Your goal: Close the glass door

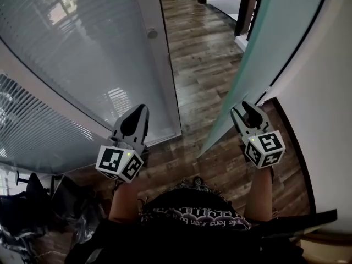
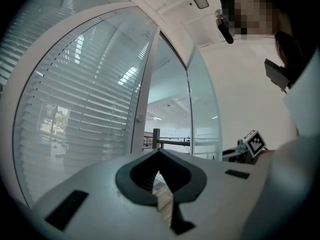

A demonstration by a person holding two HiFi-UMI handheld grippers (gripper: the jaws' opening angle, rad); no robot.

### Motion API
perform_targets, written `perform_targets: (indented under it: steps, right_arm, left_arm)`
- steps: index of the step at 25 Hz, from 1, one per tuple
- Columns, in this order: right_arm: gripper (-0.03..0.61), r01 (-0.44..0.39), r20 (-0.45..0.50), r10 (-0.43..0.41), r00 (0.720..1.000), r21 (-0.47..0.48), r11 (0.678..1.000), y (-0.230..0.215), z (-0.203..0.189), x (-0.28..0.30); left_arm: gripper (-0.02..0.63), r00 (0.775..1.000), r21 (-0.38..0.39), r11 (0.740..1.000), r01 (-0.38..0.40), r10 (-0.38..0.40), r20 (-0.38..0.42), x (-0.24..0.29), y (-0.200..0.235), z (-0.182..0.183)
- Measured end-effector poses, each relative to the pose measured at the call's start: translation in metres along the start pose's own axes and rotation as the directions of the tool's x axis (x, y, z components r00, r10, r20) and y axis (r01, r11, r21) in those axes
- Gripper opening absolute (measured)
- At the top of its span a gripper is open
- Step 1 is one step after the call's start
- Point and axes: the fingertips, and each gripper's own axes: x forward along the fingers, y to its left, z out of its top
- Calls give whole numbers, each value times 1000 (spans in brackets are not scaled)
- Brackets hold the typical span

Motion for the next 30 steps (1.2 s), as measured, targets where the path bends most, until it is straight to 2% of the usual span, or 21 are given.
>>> perform_targets:
  steps: [7, 10, 14, 20, 24, 30]
  right_arm:
    - [150, -55, -11, 56, 998, 9, 998, -2, -2, 15]
    - [121, -70, -8, 70, 998, -6, 998, 0, 4, 20]
    - [117, -73, 11, 73, 997, -1, 997, -2, 2, 28]
    - [117, -81, 20, 81, 997, 1, 997, -9, 2, 38]
    - [117, -95, 21, 95, 995, -3, 996, -8, 5, 52]
    - [117, -60, 25, 60, 998, 7, 998, -6, 7, 78]
  left_arm:
    - [2, 999, 14, 999, -38, 38, -3, -4, 0, -3]
    - [2, 998, 15, 998, -66, 66, -3, -7, 8, -1]
    - [2, 993, 14, 993, -115, 115, 0, -8, 14, -5]
    - [2, 989, 24, 989, -149, 149, 6, -1, 10, -4]
    - [2, 979, 26, 979, -201, 201, 13, -9, 11, -3]
    - [2, 961, 5, 961, -277, 277, 24, -20, 17, -6]
